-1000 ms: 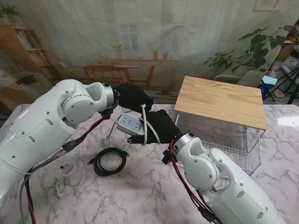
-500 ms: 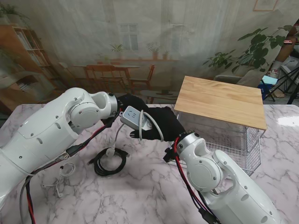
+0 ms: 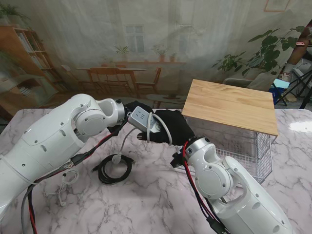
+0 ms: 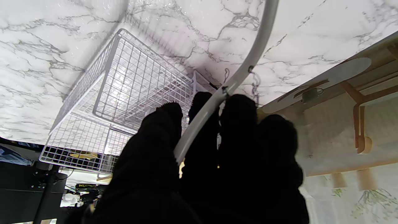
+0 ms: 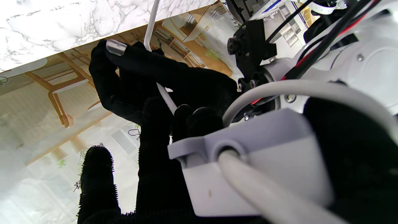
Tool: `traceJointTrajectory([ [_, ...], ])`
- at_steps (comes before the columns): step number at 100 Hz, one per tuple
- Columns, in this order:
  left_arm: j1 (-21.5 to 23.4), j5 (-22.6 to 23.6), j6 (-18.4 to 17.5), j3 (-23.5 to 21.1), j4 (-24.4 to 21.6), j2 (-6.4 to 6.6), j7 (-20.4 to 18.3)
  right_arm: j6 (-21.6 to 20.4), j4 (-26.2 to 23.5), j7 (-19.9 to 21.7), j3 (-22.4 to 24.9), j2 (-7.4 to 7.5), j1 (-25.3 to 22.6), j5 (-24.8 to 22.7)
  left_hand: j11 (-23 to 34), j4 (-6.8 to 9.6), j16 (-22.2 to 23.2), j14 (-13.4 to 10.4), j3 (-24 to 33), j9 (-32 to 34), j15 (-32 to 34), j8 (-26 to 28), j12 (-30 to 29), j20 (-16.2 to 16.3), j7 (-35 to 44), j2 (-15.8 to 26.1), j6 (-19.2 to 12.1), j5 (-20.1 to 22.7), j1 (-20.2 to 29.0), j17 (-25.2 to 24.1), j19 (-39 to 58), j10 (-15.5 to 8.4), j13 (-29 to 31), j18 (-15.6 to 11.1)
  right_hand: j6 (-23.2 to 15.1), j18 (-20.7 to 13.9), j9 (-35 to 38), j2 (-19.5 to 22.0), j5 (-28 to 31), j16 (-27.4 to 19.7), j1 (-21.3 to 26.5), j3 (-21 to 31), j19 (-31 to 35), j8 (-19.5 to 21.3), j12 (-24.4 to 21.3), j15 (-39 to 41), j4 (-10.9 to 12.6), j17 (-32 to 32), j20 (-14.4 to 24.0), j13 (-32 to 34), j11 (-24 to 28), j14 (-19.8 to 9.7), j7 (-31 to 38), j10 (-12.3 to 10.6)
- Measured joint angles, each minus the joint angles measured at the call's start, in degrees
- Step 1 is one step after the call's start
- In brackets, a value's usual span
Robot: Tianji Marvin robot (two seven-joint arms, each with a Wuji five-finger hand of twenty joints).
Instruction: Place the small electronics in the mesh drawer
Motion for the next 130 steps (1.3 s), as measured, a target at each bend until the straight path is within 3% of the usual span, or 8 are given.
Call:
traceJointTrajectory([
  [25,-0.2,1.8,-2.9,1.3,0.1,0.35,0.2,1.0,0.6,-2.4,0.3,-0.66,0.1,0.7,0.6,0.00,0.0,0.0,0.0,0.0,0.1,-0.3,0.0,0.0,0.0,0.0,0.0,-0.1,0.0,0.0,0.0,0.0,0.0,0.0,0.1,0.0,0.6,0.0,0.3,0.0,0.0,0.0,0.0,0.0,0.0,0.0,-0.3,0.0,0.0,0.0,0.0,0.0,0.0,0.3],
  [37,1.0,4.9,-3.5,0.1,0.1,0.20,3.0,1.3,0.6,-2.6,0.5,-0.82,0.2,0.8,-2.4,0.00,-1.1,0.4,0.1,-0.8,-3.4,-8.1,-4.1,0.0,-3.7,0.5,-1.1,-3.1,0.0,-1.9,-1.6,0.0,-1.0,0.1,0.1,0.0,0.6,0.0,0.3,0.0,0.0,0.0,0.0,0.0,0.0,0.0,-0.4,0.0,0.0,0.0,0.0,0.0,0.0,0.3],
  [51,2.0,5.8,-4.0,-0.2,0.9,0.10,4.5,1.6,0.6,-2.5,0.7,-0.83,0.4,0.7,-11.6,0.01,-4.5,1.8,-0.4,-8.8,-11.0,-14.7,-16.4,-0.2,-19.9,2.6,1.1,-9.4,-8.6,-7.4,-7.9,1.5,-7.3,0.1,0.1,0.0,0.6,0.0,0.3,0.0,0.0,0.0,0.0,0.0,0.0,0.0,-0.4,0.0,0.0,0.0,0.0,0.0,0.0,0.3],
  [66,2.3,5.5,-3.9,-0.5,1.7,0.06,4.3,2.0,0.8,-2.4,0.8,-0.82,0.6,0.7,-22.9,0.01,-9.7,2.7,-1.8,-20.0,-18.1,-21.4,-29.5,-1.8,-28.9,3.5,4.3,-14.9,-15.5,-11.2,-13.4,4.7,-11.8,0.0,0.1,0.0,0.6,0.0,0.3,0.0,0.0,0.0,0.0,0.0,0.0,0.0,-0.4,0.0,0.0,0.0,0.0,0.0,0.0,0.3],
  [111,2.7,3.8,-1.5,-0.2,3.8,0.14,3.1,2.3,1.0,-2.5,0.9,-0.84,0.8,0.7,-28.6,0.01,-17.5,3.0,-0.4,-39.3,-25.2,-25.4,-37.4,-5.2,-37.0,2.3,6.9,-20.4,-16.1,-16.6,-21.9,7.8,-19.1,-1.3,0.1,0.0,0.6,0.0,0.3,0.0,0.0,0.0,0.0,0.0,0.0,0.0,-0.4,0.0,0.0,0.0,0.0,0.0,0.0,0.3],
  [116,2.8,4.2,-1.8,-0.1,4.4,0.13,3.6,2.3,1.0,-2.5,1.0,-0.85,0.8,0.7,-28.2,0.02,-18.3,2.9,0.6,-38.9,-25.2,-25.4,-37.4,-5.2,-36.1,2.3,5.0,-20.2,-13.8,-16.0,-22.0,6.2,-19.0,-1.5,0.1,0.0,0.6,0.0,0.3,0.0,0.0,0.0,0.0,0.0,0.0,0.0,-0.4,0.0,0.0,0.0,0.0,0.0,0.0,0.3],
  [121,2.9,4.5,-2.3,-0.1,5.3,0.03,5.4,2.3,0.9,-2.5,1.1,-0.85,0.8,0.7,-26.3,0.02,-18.8,2.7,1.4,-36.0,-25.2,-24.6,-37.4,-5.2,-32.7,2.3,0.2,-18.1,-12.9,-15.3,-22.0,2.2,-18.4,-1.7,0.1,0.0,0.6,0.0,0.3,0.0,0.0,0.0,0.0,0.0,0.0,0.0,-0.4,0.0,0.0,0.0,0.0,0.0,0.0,0.3],
  [130,3.4,5.9,-5.9,0.0,8.4,-0.48,13.1,2.3,0.9,-2.6,1.1,-0.87,0.9,0.7,-24.7,0.02,-18.9,1.6,1.5,-31.0,-25.2,-23.3,-36.4,-5.2,-28.3,2.4,-4.0,-15.0,-12.4,-14.4,-22.0,-3.5,-16.8,-2.2,0.1,0.0,0.6,0.0,0.3,0.0,0.0,0.0,0.0,0.0,0.0,0.0,-0.4,0.0,0.0,0.0,0.0,0.0,0.0,0.3],
])
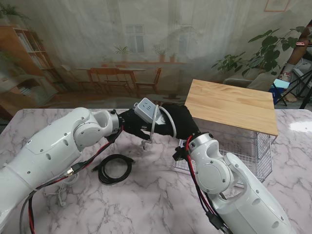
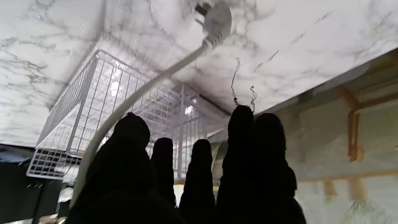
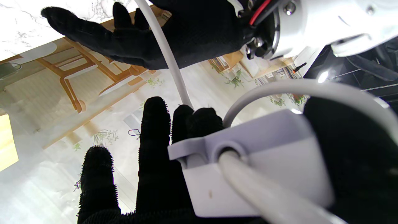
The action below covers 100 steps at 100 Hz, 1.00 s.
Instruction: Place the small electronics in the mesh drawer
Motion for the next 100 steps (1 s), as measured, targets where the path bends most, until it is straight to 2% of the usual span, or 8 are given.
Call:
traceJointTrajectory([
  [7,0.1,0.6,-1.5,0.5,1.3,-0.18,1.0,0.1,0.0,0.0,-0.1,0.00,0.2,0.0,0.6,0.00,-0.7,-0.1,0.0,1.0,0.0,0.0,0.0,0.0,1.6,0.0,-0.7,0.6,0.0,0.1,0.0,-2.6,0.2,-0.1,0.0,0.0,0.0,0.0,0.0,0.0,0.0,0.0,0.0,0.0,0.0,0.0,0.0,0.0,0.0,0.0,0.0,0.0,0.0,0.0],
  [21,-0.2,-5.9,0.4,2.6,1.2,-0.07,-5.6,0.6,0.2,-0.1,-0.3,-0.06,0.6,0.0,-1.2,0.00,-2.2,-0.1,-0.2,-0.6,-0.5,-2.5,0.1,-0.6,-0.4,-2.9,1.2,-1.9,-3.2,-0.7,0.0,0.5,0.1,-0.1,0.0,0.0,0.0,0.0,0.0,0.0,0.0,0.0,0.0,0.0,0.0,0.0,0.0,0.0,0.0,0.0,0.0,0.0,0.0,0.0],
  [30,-0.2,-5.8,0.8,2.9,1.1,-0.10,-5.5,0.7,0.2,-0.1,-0.3,-0.08,0.7,0.0,-2.4,0.00,-2.9,-0.2,2.3,-2.1,-1.1,-3.7,-0.3,-0.6,-1.2,-4.0,3.0,-4.0,-3.3,-1.4,0.0,2.0,-0.2,-0.1,0.0,0.0,0.0,0.0,0.0,0.0,0.0,0.0,0.0,0.0,0.0,0.0,0.0,0.0,0.0,0.0,0.0,0.0,0.0,0.0],
  [45,0.4,-5.8,0.9,2.0,1.0,-0.11,-5.6,0.7,0.2,-0.1,-0.2,-0.10,0.7,-0.1,-2.1,0.00,-3.6,-1.0,6.7,-2.5,-1.2,-3.6,-0.4,-0.7,0.1,-4.7,2.4,-4.4,-2.9,-1.3,-0.8,1.8,-0.4,-0.7,0.0,0.0,0.0,0.0,0.0,0.0,0.0,0.0,-0.1,0.0,0.0,0.0,0.0,0.0,0.0,0.0,0.0,0.0,0.0,0.0],
  [59,1.7,-6.7,0.7,0.6,1.4,-0.34,-3.9,0.8,0.2,-0.2,-0.2,-0.10,0.7,-0.1,0.7,-0.07,-3.6,-2.4,-1.3,10.0,-1.3,0.7,0.2,-0.7,9.3,-0.3,1.4,5.4,6.1,2.4,0.8,-1.3,4.1,-1.4,0.0,0.0,0.0,0.0,0.0,0.0,0.0,0.0,-0.1,0.0,0.0,0.0,0.0,0.0,0.0,0.0,0.0,0.0,0.0,0.0],
  [74,2.5,-5.5,-1.6,0.2,2.0,-0.51,-0.7,1.1,0.4,-0.2,-0.4,-0.12,1.0,0.0,2.7,-0.08,-4.0,-3.6,-4.3,20.1,0.5,1.9,1.3,-0.7,15.0,-0.6,1.5,13.8,7.4,5.1,3.7,-1.4,8.0,-2.0,0.0,0.0,0.0,0.0,0.0,0.0,0.0,0.0,-0.1,0.0,0.0,0.0,0.0,0.0,0.0,0.0,0.0,0.0,0.0,0.0],
  [84,3.1,-6.0,-2.0,-0.4,1.9,-0.57,-1.0,1.3,0.7,-0.1,-0.5,-0.13,1.2,-0.1,2.7,-0.08,-3.1,-3.6,-3.8,21.2,1.1,1.9,3.7,-0.7,16.3,-0.7,1.5,14.0,9.7,4.7,4.3,-1.4,7.9,-2.0,0.0,0.0,0.0,0.0,0.0,0.0,0.0,0.0,-0.1,0.0,0.0,0.0,0.0,0.0,0.0,0.0,0.0,0.0,0.0,0.0],
  [100,3.0,-9.0,-1.1,0.2,1.2,-0.43,-4.2,1.6,0.8,0.1,-0.5,-0.13,1.3,-0.2,2.7,-0.08,-2.7,-3.3,0.4,16.5,1.2,2.7,2.8,-0.7,11.2,-1.9,1.6,9.4,9.5,3.0,4.3,-1.4,6.4,-2.0,0.0,0.0,0.0,0.0,0.0,0.0,0.0,0.0,-0.4,0.0,0.0,0.0,0.0,0.0,0.0,0.0,0.0,0.0,0.0,0.0],
])
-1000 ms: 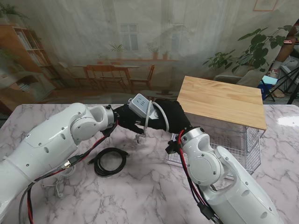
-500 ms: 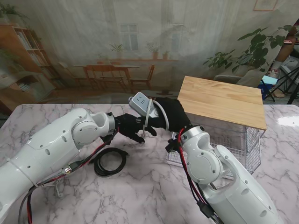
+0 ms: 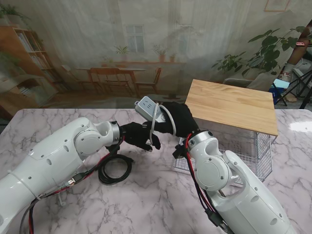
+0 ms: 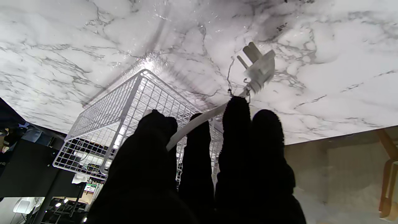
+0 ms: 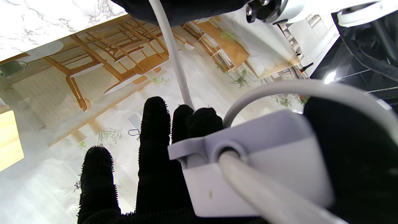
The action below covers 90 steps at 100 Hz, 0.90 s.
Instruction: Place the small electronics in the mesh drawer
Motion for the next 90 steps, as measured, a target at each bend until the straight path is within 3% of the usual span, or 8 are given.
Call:
traceJointTrajectory([
  [16,0.1,0.3,0.0,0.1,0.1,-0.13,1.6,0.0,0.0,0.0,0.1,0.00,0.0,-0.1,1.5,0.00,0.9,-0.1,-3.1,7.8,1.7,0.3,4.8,0.0,6.4,0.1,0.5,6.4,2.4,2.1,1.7,1.5,2.5,0.1,0.0,0.0,0.0,0.0,0.0,0.0,0.0,0.0,0.0,0.0,0.0,0.0,0.0,0.0,0.0,0.0,0.0,0.0,0.0,0.0],
  [34,0.5,1.2,0.0,-0.3,-0.1,-0.23,2.0,0.3,0.1,0.2,0.2,0.01,0.1,-0.5,6.4,0.00,3.0,-0.5,-3.3,11.1,6.0,0.9,7.7,0.0,10.5,0.1,2.5,8.0,3.2,5.9,5.1,3.6,6.8,0.6,0.0,0.0,0.0,0.0,0.0,0.0,0.0,0.0,0.0,0.0,0.0,0.0,0.0,0.0,0.0,0.0,0.0,0.0,0.0,0.0],
  [42,0.9,1.7,0.1,-0.6,-1.2,0.01,1.1,0.4,0.4,-0.5,0.2,-0.08,0.2,-0.3,10.3,0.00,7.4,-0.3,-3.4,11.1,10.5,4.3,10.3,0.4,13.6,0.1,2.7,7.8,3.7,6.3,7.4,4.8,7.3,1.3,0.0,0.0,0.0,0.0,0.0,0.0,0.0,0.0,0.0,0.0,0.0,0.0,0.0,0.0,0.0,0.0,0.0,0.0,0.0,0.0],
  [51,1.2,1.7,-1.0,-0.6,-3.6,0.82,-2.3,0.8,1.3,-1.4,0.0,-0.32,0.8,-0.2,14.3,0.00,12.3,-0.2,-3.0,11.0,15.9,8.1,14.7,2.7,15.7,0.2,3.2,7.0,3.7,6.3,10.2,5.4,7.4,1.7,0.0,0.0,0.0,0.0,0.0,0.0,0.0,0.0,0.0,0.0,0.0,0.0,0.0,0.0,0.0,0.0,0.0,0.0,0.0,0.0],
  [60,1.5,2.0,-4.9,-0.6,-6.2,1.84,-3.9,1.6,2.3,-1.4,-0.2,-0.48,1.6,0.0,16.9,0.00,15.7,-0.3,-3.0,11.0,20.0,10.2,18.2,4.4,16.6,0.3,3.3,6.3,3.7,6.8,11.8,5.6,8.1,2.1,0.0,0.0,0.0,0.0,0.0,0.0,0.0,0.0,0.0,0.0,0.0,0.0,0.0,0.0,0.0,0.0,0.0,0.0,0.0,0.0],
  [78,5.7,2.2,-6.9,-5.1,-13.2,2.96,-7.2,3.1,4.1,-1.3,-0.5,-0.60,3.1,-0.2,19.8,-0.57,17.9,-0.5,-2.9,11.8,24.3,12.1,22.7,5.9,16.7,0.8,3.3,6.3,3.7,8.4,14.6,5.6,9.6,2.2,0.0,0.0,-0.1,0.0,0.0,0.0,0.0,0.0,-0.1,0.0,0.0,0.0,0.0,0.0,0.0,0.0,0.0,0.0,0.0,0.0],
  [90,9.1,3.8,-10.5,-8.9,-17.3,3.56,-8.0,3.7,5.5,-1.2,-1.0,-0.60,4.2,-1.4,19.9,-0.58,18.5,-0.6,-2.9,11.9,25.8,12.7,24.3,6.5,16.7,0.8,3.3,6.3,3.7,9.5,15.5,5.6,10.3,2.2,0.0,0.0,-0.1,0.0,0.0,0.0,0.0,0.0,-0.1,0.0,0.0,0.0,0.0,0.0,0.0,0.0,0.0,0.0,0.0,0.0],
])
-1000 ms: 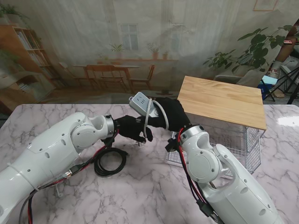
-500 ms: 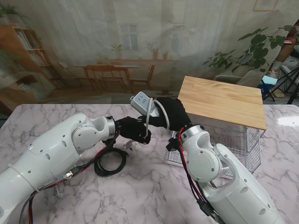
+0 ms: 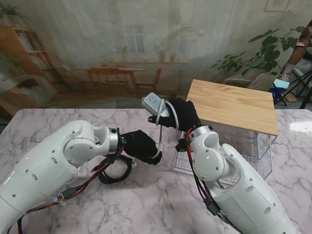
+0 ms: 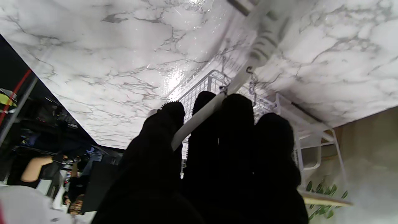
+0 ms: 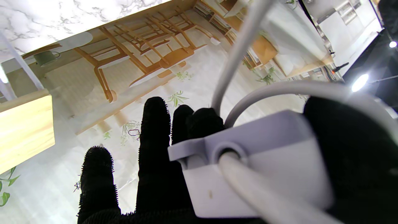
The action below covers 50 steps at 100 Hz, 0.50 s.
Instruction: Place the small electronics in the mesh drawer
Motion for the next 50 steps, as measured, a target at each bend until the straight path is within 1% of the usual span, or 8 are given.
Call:
traceJointTrajectory([
  [5,1.7,2.0,-1.9,-2.3,-1.9,0.19,-0.3,0.2,0.6,0.1,-0.3,0.00,0.4,-0.4,0.2,0.00,0.0,-0.2,0.0,0.7,0.6,0.2,1.4,0.0,0.0,0.0,0.2,0.0,0.0,0.7,0.7,0.0,0.8,0.0,0.0,0.0,0.0,0.0,0.0,0.0,0.0,0.0,0.0,0.0,0.0,0.0,0.0,0.0,0.0,0.0,0.0,0.0,0.0,0.0],
  [10,3.4,3.8,-3.1,-4.5,-3.9,0.43,-0.6,0.4,1.2,0.2,-0.6,0.01,0.7,-0.5,1.0,0.00,0.1,-0.3,0.0,1.4,1.5,0.6,2.4,0.1,0.0,0.0,0.3,0.0,0.0,1.4,1.8,0.0,1.7,0.0,0.0,0.0,0.0,0.0,0.0,0.0,0.0,0.0,0.0,0.0,0.0,0.0,0.0,0.0,0.0,0.0,0.0,0.0,0.0,0.0],
  [21,6.9,4.8,-4.2,-8.6,-7.5,0.92,-1.3,0.8,2.1,0.2,-1.2,0.01,1.3,-1.0,2.0,0.00,0.7,-0.4,0.0,2.8,3.8,1.2,4.5,0.1,0.1,0.0,0.6,0.0,0.0,2.9,3.7,-0.1,3.1,0.3,0.0,0.0,0.0,0.0,0.0,0.0,0.0,0.0,-0.1,0.0,0.0,0.0,0.0,0.0,0.0,0.0,0.0,0.0,0.0,0.0],
  [26,8.5,6.3,-5.5,-10.7,-9.0,0.95,-1.3,0.8,2.5,0.3,-1.5,0.01,1.6,-1.5,2.3,0.00,0.7,-0.5,0.0,3.5,4.1,1.4,5.1,0.2,0.3,0.0,0.9,0.0,0.0,3.7,4.4,-0.3,3.8,0.4,0.0,0.0,0.0,0.0,0.0,0.0,0.0,0.0,-0.1,-0.1,0.0,0.0,0.0,0.0,0.0,0.0,0.0,0.0,0.0,0.0],
  [36,11.4,10.4,-8.2,-14.7,-11.9,0.94,0.2,0.8,3.3,0.4,-2.2,0.04,2.1,-2.5,3.2,0.00,0.7,-0.7,0.0,4.3,5.0,1.7,5.8,0.2,0.4,0.0,0.9,0.0,0.0,4.8,5.2,-0.6,5.2,0.5,0.0,0.0,0.0,0.0,0.0,0.0,0.0,0.0,-0.1,-0.1,0.0,0.0,0.0,0.0,0.0,0.0,0.0,0.0,0.0,0.0],
  [50,13.0,10.8,-8.2,-16.6,-13.9,0.93,2.8,0.7,4.5,0.5,-3.6,0.15,3.1,-4.5,3.5,0.00,0.7,-0.7,-0.1,4.9,5.7,2.3,6.6,0.2,0.4,0.0,0.9,0.0,0.0,5.2,5.8,-0.7,5.3,0.5,0.0,0.0,0.0,0.0,0.0,0.0,0.0,0.0,-0.2,-0.1,0.0,0.0,0.0,0.0,0.0,0.0,0.0,0.0,0.0,0.0],
])
